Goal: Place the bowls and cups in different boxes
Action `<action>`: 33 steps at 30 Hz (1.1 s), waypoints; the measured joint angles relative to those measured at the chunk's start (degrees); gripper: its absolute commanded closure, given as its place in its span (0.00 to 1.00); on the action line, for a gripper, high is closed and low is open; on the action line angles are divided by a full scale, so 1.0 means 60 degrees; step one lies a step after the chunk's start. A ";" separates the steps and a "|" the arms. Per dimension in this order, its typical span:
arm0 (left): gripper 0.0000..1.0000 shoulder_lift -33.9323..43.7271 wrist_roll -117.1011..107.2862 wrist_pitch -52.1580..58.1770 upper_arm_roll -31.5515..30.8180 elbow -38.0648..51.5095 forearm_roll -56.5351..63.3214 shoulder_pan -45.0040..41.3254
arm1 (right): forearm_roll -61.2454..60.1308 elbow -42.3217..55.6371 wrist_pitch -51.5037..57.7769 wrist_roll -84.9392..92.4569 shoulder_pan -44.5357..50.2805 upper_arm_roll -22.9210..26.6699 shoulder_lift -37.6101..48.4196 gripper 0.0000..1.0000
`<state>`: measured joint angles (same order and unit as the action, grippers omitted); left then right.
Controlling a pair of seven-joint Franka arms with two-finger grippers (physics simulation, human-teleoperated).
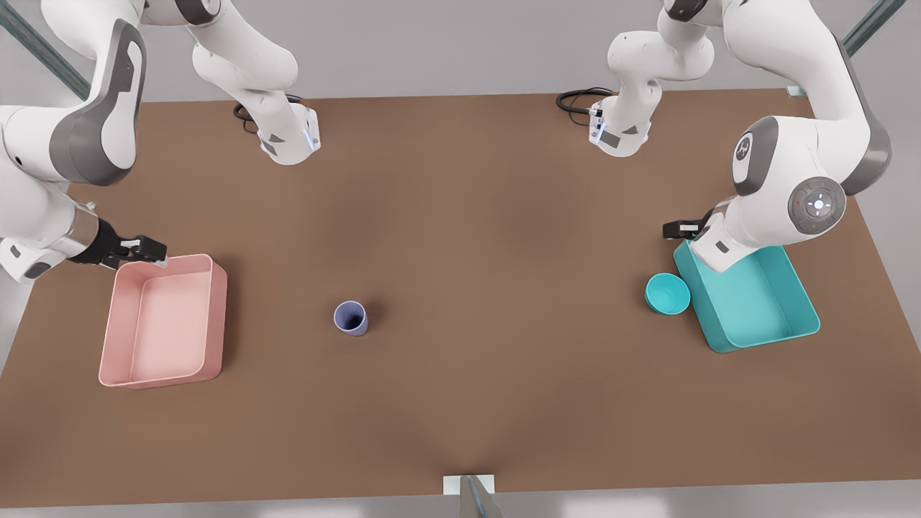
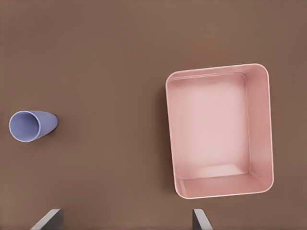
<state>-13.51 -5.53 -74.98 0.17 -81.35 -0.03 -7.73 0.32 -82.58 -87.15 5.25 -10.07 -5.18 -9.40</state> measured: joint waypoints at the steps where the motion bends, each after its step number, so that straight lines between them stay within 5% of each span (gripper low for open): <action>1: 0.00 -0.0002 -0.0003 -0.0003 0.0001 0.0000 0.0000 -0.0001 | -0.0003 0.0002 -0.0001 -0.0002 0.0002 0.0000 0.0002 0.00; 4: 0.00 -0.0711 -0.0009 -0.0427 0.0002 -0.0197 0.0148 -0.0137 | 0.0027 0.0042 -0.0012 -0.0002 0.0059 -0.0068 -0.0161 0.00; 11: 0.00 -0.1849 -0.0010 -0.5360 0.0191 -0.4387 0.0694 -0.0284 | 0.0006 0.0778 -0.0565 -0.0250 0.2344 -0.0117 -0.2641 0.00; 16: 0.00 -0.2211 -0.0002 -0.7488 0.0368 -0.5114 0.0773 -0.0194 | -0.0070 0.0678 -0.2097 -0.1035 0.3041 -0.0119 -0.4086 0.00; 23: 0.00 -0.2572 0.0008 -0.8616 0.0642 -0.5427 0.0902 -0.0216 | -0.0318 0.0022 -0.3842 -0.2155 0.3197 -0.0133 -0.4331 0.00; 24: 0.24 -0.2628 0.0001 -0.8697 0.0651 -0.5428 0.0941 -0.0218 | -0.0357 -0.0307 -0.4056 -0.2288 0.3196 -0.0132 -0.4201 0.00; 26: 0.56 -0.2676 -0.0034 -0.8815 0.0657 -0.5430 0.1026 -0.0219 | -0.0411 -0.1186 -0.4567 -0.2533 0.3228 -0.0160 -0.3821 0.00; 33: 0.74 -0.2669 -0.0232 -0.8976 0.0660 -0.5386 0.1070 -0.0338 | -0.0480 -0.2578 -0.5945 -0.3207 0.3312 -0.0315 -0.3297 0.00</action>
<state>-29.53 -6.93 -128.83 4.13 -113.66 6.39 -9.76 -2.56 -98.04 -122.83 -13.99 9.81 -7.07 -29.18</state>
